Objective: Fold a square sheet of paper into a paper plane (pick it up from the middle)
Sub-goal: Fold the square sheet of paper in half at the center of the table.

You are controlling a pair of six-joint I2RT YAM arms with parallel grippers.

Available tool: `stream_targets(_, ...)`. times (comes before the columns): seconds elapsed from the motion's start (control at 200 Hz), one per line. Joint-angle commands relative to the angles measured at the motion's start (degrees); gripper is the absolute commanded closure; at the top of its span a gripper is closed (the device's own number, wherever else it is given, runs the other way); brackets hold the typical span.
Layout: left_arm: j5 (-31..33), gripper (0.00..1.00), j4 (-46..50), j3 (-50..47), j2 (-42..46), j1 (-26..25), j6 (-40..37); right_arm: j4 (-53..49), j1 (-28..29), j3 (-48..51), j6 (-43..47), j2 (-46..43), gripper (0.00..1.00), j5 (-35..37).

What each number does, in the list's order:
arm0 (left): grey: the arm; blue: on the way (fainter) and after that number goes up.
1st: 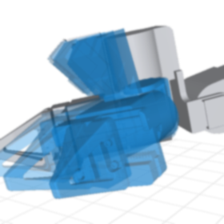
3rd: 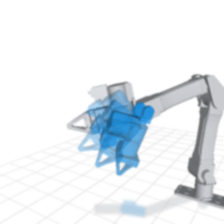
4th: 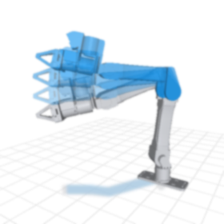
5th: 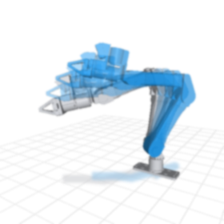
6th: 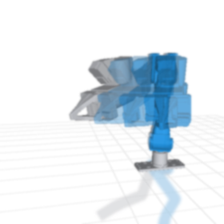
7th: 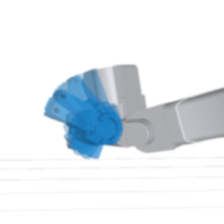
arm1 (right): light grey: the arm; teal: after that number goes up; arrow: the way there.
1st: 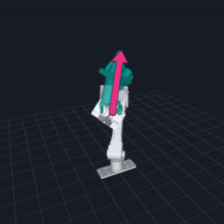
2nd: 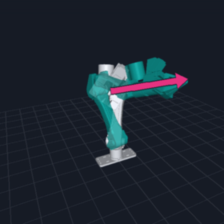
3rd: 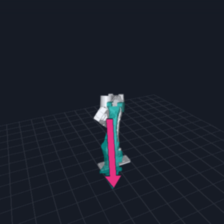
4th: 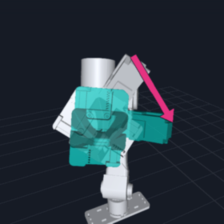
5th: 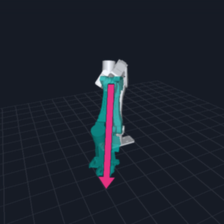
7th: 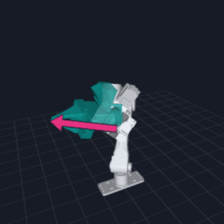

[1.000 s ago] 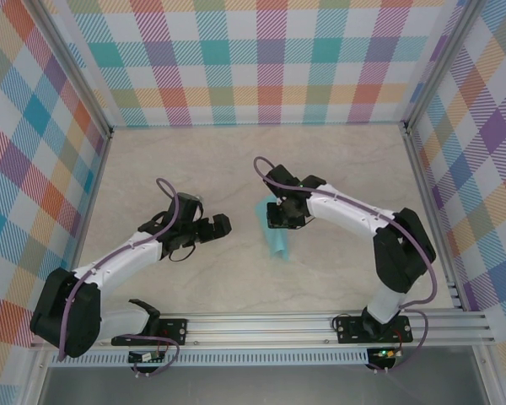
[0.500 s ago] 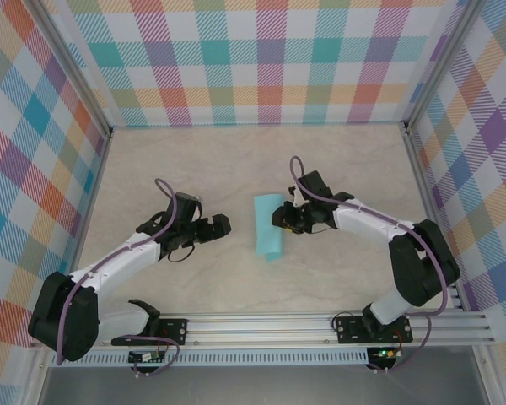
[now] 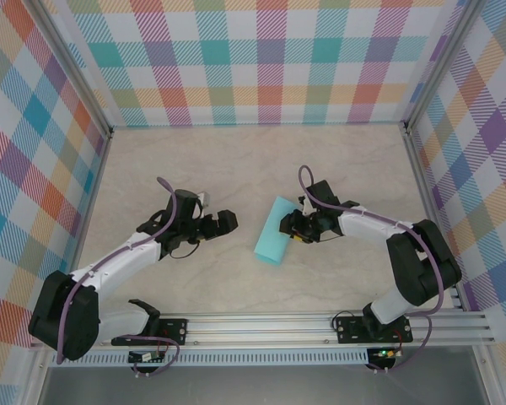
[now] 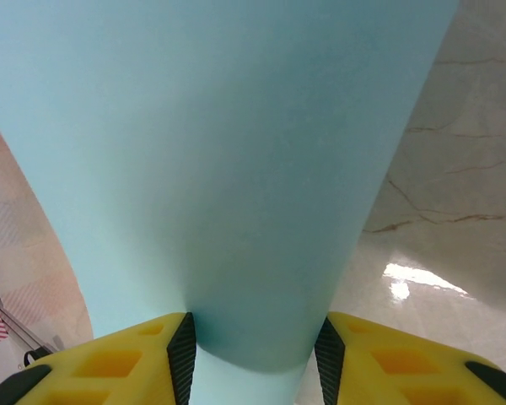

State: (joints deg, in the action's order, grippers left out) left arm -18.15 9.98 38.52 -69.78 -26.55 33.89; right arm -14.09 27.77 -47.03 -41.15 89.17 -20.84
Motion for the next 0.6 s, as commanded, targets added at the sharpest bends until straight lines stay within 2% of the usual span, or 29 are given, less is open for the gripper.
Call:
stream_targets(0.0,-2.61,0.00,-1.79,1.64,-1.40,-0.86,0.92,1.42,-0.23,0.79,1.07,-0.54,0.55,-0.34)
stream_targets(0.285,-3.01,0.00,-3.99,1.73,-3.76,-1.51,2.53,1.25,-0.33,-0.02,2.36,1.01,0.56,-1.04)
stream_targets(0.595,-6.66,0.09,-9.19,2.60,-8.16,-2.44,5.13,-0.45,-0.35,-0.58,4.21,1.59,0.53,-1.16)
